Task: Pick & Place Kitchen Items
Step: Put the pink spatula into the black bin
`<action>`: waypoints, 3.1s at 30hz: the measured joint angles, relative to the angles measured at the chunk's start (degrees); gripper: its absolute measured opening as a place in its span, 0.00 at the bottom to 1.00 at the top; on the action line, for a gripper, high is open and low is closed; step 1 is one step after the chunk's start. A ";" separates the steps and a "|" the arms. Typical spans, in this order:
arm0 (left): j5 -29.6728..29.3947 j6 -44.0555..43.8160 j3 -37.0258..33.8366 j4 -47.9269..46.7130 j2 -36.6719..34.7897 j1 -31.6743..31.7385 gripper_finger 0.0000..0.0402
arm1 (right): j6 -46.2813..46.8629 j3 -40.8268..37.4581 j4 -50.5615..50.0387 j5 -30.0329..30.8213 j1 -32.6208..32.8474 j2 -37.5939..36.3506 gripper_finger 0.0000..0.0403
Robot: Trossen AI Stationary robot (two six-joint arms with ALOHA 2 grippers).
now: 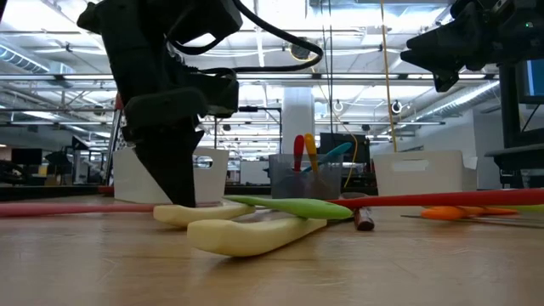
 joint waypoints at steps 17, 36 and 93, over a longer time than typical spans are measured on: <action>9.61 -12.33 -0.44 -2.85 -5.06 0.57 0.16 | 0.00 0.00 0.01 0.01 -0.01 0.00 0.28; 17.62 -26.64 -0.31 -2.58 -9.38 0.85 0.07 | 0.00 0.00 0.00 0.00 0.00 0.02 0.28; 17.21 -29.81 -0.15 -2.70 -16.31 4.88 0.00 | -0.01 -0.02 0.02 0.00 -0.02 0.02 0.28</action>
